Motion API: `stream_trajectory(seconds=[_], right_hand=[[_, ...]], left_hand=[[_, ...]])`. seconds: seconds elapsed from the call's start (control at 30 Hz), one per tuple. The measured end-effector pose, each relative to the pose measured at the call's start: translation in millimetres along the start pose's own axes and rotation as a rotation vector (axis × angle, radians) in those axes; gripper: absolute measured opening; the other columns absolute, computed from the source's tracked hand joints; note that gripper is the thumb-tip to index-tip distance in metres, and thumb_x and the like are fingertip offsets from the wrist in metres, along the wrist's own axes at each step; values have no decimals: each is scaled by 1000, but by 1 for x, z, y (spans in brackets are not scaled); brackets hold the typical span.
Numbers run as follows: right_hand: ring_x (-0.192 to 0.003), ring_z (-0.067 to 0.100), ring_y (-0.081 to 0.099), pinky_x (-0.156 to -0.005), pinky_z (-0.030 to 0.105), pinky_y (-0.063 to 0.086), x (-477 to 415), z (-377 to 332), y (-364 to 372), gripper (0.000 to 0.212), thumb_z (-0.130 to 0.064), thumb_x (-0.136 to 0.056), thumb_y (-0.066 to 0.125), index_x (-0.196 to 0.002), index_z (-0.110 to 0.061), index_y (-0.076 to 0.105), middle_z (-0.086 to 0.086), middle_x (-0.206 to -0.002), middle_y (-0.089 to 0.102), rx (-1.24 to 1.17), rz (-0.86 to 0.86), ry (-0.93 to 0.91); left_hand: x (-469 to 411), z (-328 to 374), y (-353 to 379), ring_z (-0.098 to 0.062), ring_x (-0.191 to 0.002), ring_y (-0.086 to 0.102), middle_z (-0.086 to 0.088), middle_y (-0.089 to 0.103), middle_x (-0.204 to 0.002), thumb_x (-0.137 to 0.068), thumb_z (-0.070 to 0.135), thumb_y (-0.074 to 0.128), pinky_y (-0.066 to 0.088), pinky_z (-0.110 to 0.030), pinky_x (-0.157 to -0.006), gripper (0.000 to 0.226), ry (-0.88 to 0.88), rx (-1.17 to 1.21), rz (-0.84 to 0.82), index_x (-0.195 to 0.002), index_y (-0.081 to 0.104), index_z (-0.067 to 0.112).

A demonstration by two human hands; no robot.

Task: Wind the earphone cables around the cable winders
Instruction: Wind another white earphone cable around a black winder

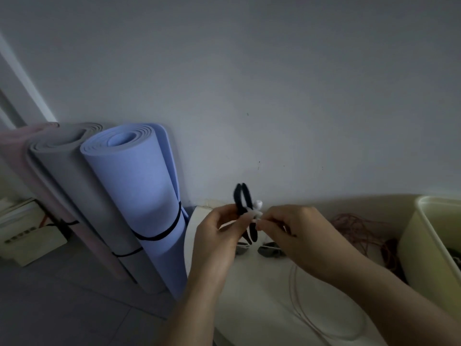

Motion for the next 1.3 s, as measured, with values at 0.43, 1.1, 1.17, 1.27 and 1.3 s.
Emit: stream_trajectory(seconds=[0.43,1.1,1.17,1.27,1.3], right_hand=[[-43,7,34,-44,13,28,1,8,-44,13,-26,-77,75,-68,-28,66,-24,-43,48,-172,-33,109],[-49,6,54,-55,22,41,-6,34,-4,11,-13,-68,69,-73,-8,61,-3,-56,61,-1119,40,363],[-49,12,60,-51,22,48,-6,29,11,16,-4,-60,76,-69,-5,62,3,-57,64,-1214,-51,393],[-51,16,57,-53,25,49,-8,25,35,16,-14,-73,74,-58,-9,68,8,-59,60,-1329,-27,480],[-47,14,49,-50,25,43,-8,28,42,30,-14,-86,65,-56,-11,68,9,-57,52,-1275,19,532]], left_hand=[[10,9,7,1,-87,68,14,74,-92,-84,20,71,50,-12,-74,18,41,-242,-374,-100,68,30],[11,9,12,-27,-94,67,-23,70,-104,-75,6,63,57,-31,-80,31,-111,283,-540,-104,72,3],[12,11,16,-26,-94,68,-19,71,-103,-75,5,63,57,-32,-82,30,-107,373,-517,-102,74,4],[12,14,17,-20,-90,71,-16,73,-100,-78,0,69,58,-27,-81,21,-117,508,-427,-97,75,4],[11,14,16,-20,-90,71,-17,73,-101,-78,1,68,58,-27,-81,23,-129,549,-382,-101,73,2]])
Point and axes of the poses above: each hand's wrist, its own x-axis away from the middle knuckle, its own y-axis out of the palm, z = x × y, the point moved 3 cm from there along -x, towards the middle knuckle
